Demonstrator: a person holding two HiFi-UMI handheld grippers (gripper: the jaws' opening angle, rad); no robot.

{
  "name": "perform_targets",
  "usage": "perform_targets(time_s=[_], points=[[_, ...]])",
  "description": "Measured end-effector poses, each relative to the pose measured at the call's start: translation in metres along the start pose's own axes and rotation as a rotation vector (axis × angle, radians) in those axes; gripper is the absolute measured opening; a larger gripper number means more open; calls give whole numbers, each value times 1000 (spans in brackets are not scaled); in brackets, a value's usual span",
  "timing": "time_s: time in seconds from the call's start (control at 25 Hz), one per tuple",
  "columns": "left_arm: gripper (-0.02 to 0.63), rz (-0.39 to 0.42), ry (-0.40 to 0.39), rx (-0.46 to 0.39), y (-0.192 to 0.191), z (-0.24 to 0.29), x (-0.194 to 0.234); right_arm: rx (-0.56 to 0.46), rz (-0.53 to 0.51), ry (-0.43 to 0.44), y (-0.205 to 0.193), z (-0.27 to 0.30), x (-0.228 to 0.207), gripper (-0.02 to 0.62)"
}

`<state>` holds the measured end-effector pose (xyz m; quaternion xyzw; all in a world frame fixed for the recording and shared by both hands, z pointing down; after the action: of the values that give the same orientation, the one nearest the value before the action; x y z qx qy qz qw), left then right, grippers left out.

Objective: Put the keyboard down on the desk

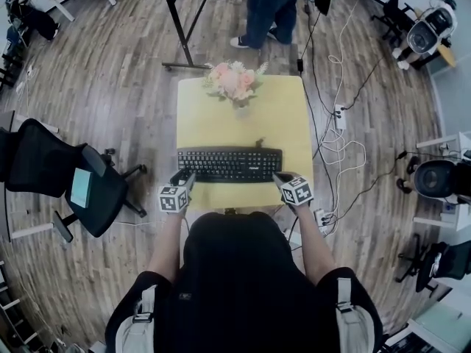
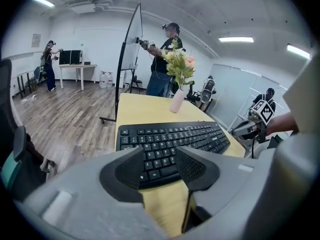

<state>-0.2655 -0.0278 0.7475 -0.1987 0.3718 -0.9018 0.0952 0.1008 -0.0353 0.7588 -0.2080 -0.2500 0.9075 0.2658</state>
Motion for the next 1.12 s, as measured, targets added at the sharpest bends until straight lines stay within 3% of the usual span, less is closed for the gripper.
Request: perform_targets(time_s=[0.16,0.36,1.12], points=[[99,19,-27,-12,-4,-8,-19,7,-13,25,-5,-6,6,2],[34,35,-65,1,-11,-15,-42,15,-35,52,-11,-15,13,2],[11,38,-89,-1,-23,-28,-116,-68,-78,109,-12,-55,19,2]])
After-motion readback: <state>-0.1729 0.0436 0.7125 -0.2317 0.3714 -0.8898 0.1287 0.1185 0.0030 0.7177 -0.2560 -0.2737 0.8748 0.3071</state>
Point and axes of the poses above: the fingertips, and each gripper's own axes: z forward along the fingers, x to its left, y out of its top, the point moved 3 cm from there along -z, backward along the fingers, and after that the axes turned 3 degrees about -y, right-handed, at the moved point
